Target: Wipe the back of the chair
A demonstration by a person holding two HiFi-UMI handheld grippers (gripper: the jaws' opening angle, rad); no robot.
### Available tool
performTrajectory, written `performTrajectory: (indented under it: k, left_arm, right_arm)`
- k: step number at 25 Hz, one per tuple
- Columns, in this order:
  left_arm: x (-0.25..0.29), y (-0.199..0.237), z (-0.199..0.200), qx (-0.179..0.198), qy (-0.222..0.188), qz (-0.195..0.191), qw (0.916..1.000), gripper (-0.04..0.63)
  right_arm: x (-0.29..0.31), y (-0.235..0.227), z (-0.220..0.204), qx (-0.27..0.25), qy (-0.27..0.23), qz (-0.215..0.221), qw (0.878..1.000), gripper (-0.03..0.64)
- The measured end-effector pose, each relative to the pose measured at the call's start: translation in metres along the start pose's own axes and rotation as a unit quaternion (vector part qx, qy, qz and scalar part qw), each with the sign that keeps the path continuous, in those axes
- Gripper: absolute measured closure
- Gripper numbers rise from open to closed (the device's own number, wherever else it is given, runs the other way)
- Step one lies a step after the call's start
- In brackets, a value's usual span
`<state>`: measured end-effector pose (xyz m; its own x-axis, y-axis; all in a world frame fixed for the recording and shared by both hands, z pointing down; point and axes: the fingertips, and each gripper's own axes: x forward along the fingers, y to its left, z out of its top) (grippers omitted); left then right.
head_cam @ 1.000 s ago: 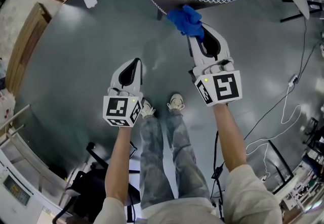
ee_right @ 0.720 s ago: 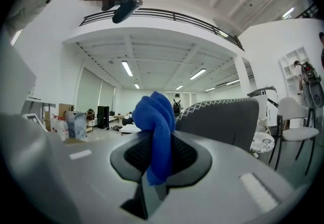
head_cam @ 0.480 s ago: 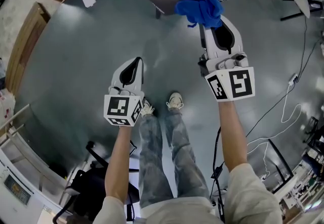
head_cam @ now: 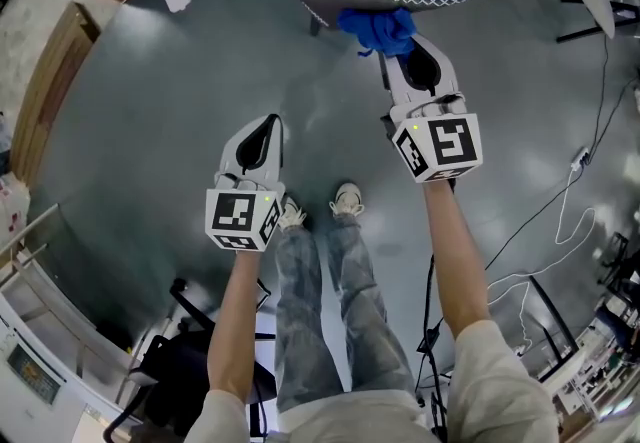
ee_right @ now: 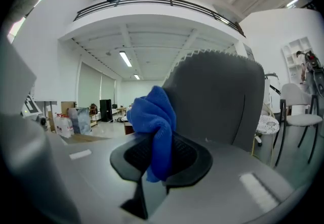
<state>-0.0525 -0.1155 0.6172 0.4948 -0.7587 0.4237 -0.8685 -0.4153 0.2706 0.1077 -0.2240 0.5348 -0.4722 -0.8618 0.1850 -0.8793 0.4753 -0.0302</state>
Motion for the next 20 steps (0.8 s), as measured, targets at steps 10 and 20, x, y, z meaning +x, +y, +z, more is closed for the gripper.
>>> performTrajectory:
  k: [10,20]
  left_arm:
    - [-0.003,0.015,-0.007,-0.003,0.006,0.004,1.0000,0.594]
    - [-0.009,0.032,-0.008,-0.006,0.009,0.013,0.9999,0.594]
  right_arm:
    - [0.028,0.009,-0.047,0.005,0.057,0.015,0.998,0.551]
    - [0.063,0.015,-0.128,0.030,0.161,0.030,0.986,0.551]
